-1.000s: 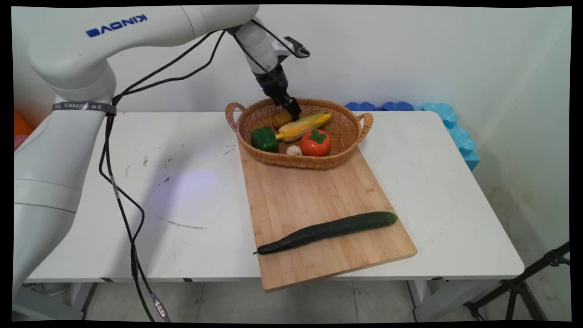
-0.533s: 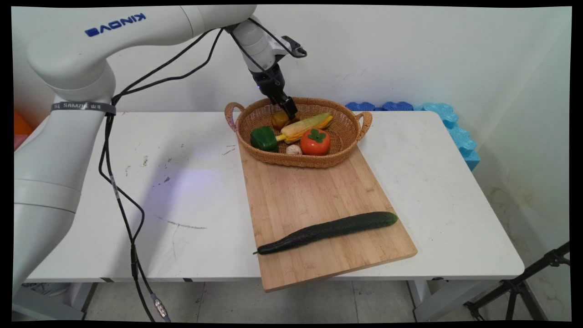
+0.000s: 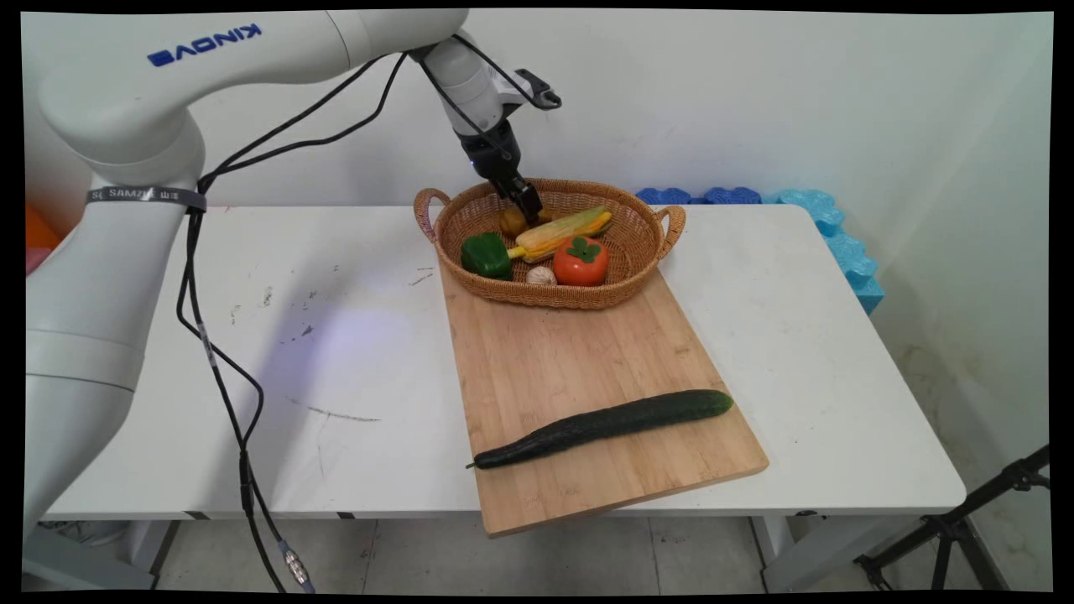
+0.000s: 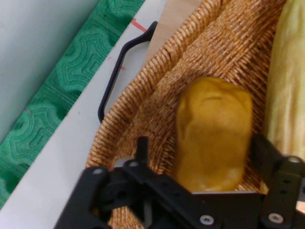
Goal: Pick up the potato from the vegetable basket, then place the picked object on the cutting board
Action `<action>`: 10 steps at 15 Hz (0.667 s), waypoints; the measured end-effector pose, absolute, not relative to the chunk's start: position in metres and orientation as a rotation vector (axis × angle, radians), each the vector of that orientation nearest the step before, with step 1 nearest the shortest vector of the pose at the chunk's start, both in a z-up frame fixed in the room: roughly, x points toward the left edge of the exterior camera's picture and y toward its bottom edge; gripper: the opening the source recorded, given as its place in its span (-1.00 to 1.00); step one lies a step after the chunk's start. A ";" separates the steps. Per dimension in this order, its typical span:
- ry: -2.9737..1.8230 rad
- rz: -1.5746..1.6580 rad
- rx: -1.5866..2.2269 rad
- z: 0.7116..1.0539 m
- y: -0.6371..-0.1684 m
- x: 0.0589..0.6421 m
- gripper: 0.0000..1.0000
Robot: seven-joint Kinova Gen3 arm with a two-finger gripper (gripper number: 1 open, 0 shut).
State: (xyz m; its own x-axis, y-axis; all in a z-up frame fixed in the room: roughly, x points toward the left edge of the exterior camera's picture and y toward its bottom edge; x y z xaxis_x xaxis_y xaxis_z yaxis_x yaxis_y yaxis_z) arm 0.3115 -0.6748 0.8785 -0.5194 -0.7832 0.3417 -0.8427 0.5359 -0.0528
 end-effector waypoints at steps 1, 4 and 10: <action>-2.502 0.302 1.353 0.878 -0.673 0.311 -1.00; -2.506 0.293 1.341 0.877 -0.670 0.310 -1.00; -2.514 0.291 1.306 0.881 -0.666 0.310 -1.00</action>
